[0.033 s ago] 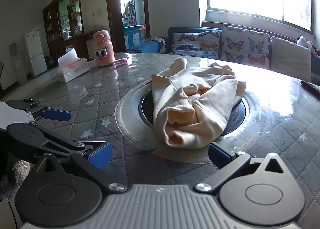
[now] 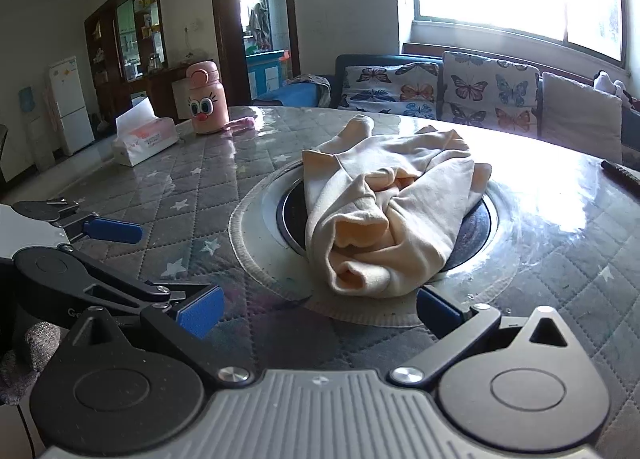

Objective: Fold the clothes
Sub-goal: 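Move both grippers toward the crumpled cream shirt on the table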

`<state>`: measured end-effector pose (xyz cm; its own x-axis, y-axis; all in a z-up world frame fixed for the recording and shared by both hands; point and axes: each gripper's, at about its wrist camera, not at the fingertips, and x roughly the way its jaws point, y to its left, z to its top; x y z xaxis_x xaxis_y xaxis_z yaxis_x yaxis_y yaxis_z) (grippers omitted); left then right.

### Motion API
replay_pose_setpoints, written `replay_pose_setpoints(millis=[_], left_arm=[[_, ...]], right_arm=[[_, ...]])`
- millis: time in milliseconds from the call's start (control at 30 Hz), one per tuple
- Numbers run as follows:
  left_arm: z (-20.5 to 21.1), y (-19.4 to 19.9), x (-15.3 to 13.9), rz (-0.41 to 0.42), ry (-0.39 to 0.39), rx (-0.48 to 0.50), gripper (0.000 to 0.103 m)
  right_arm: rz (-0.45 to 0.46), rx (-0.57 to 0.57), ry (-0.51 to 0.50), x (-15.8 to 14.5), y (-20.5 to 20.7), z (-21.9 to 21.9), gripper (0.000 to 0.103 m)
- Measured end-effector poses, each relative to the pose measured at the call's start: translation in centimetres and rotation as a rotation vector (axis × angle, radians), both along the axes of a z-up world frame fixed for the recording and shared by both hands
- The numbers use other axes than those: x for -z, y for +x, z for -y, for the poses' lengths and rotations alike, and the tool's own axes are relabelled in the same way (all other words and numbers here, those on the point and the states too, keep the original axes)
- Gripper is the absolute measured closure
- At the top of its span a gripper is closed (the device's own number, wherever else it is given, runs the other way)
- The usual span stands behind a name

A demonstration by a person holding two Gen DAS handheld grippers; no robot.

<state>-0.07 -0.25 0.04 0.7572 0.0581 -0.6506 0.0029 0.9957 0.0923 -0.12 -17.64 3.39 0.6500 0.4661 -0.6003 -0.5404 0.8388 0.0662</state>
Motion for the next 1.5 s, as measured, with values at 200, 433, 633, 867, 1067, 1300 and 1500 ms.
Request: replay_pose_setpoints(millis=[200, 433, 633, 867, 1067, 1300, 1500], left_arm=[[0.4, 0.2, 0.0, -0.013, -0.011, -0.001, 0.0], [0.3, 0.3, 0.1, -0.018, -0.013, 0.003, 0.0], [0.4, 0.5, -0.2, -0.01, -0.008, 0.009, 0.0], [0.4, 0.7, -0.4, -0.007, -0.005, 0.015, 0.0], [0.4, 1.1, -0.5, -0.007, -0.002, 0.02, 0.0], [0.5, 1.6, -0.5, -0.01, -0.001, 0.027, 0.0], [0.7, 1.9, -0.4, -0.015, 0.0, 0.034, 0.0]], right_arm=[[-0.012, 0.017, 0.017, 0.0, 0.1, 0.3, 0.0], [-0.025, 0.039, 0.033, 0.0, 0.2, 0.6, 0.0], [-0.025, 0.049, 0.03, 0.0, 0.2, 0.9, 0.0], [-0.026, 0.058, 0.025, -0.1, 0.4, 1.0, 0.0], [-0.028, 0.069, 0.026, -0.1, 0.7, 1.2, 0.0], [-0.031, 0.081, 0.024, -0.1, 1.1, 1.3, 0.0], [-0.036, 0.087, 0.025, 0.0, 1.4, 1.5, 0.0]])
